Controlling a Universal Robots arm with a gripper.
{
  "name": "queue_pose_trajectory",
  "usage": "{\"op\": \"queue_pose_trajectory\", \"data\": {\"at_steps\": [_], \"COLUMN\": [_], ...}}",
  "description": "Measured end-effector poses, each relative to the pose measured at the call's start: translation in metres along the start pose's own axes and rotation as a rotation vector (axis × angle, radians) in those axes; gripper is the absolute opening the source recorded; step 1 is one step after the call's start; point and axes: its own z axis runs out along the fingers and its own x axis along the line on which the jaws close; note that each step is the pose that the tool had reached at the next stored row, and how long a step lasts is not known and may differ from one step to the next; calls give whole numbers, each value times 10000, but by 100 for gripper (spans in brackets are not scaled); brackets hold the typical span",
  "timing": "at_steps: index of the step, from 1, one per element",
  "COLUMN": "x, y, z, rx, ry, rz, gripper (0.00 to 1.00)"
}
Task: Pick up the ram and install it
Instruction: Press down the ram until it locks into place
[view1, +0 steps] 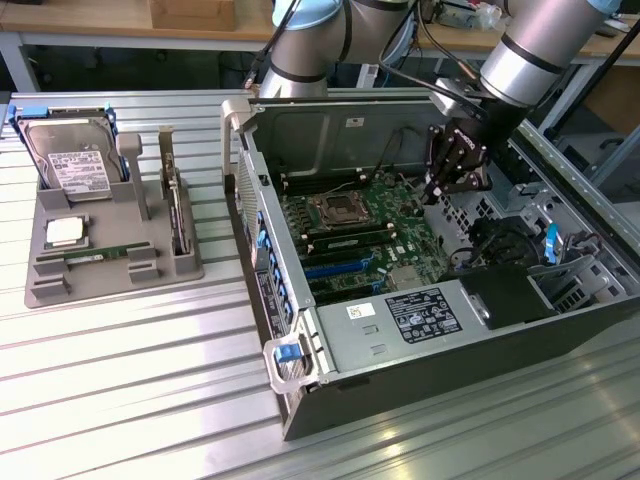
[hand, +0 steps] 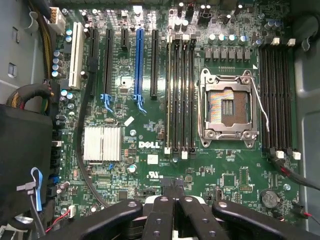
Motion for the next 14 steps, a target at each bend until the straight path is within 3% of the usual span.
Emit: {"op": "queue_pose_trajectory", "data": {"at_steps": [5,12,14], "x": [0,0,0], "y": [0,-2,-3], "z": [0,8,15], "rx": [0,-4,-7], "ry": [-2,-212,-305], "rz": [8,1495,2034], "gripper": [10,10,10]}}
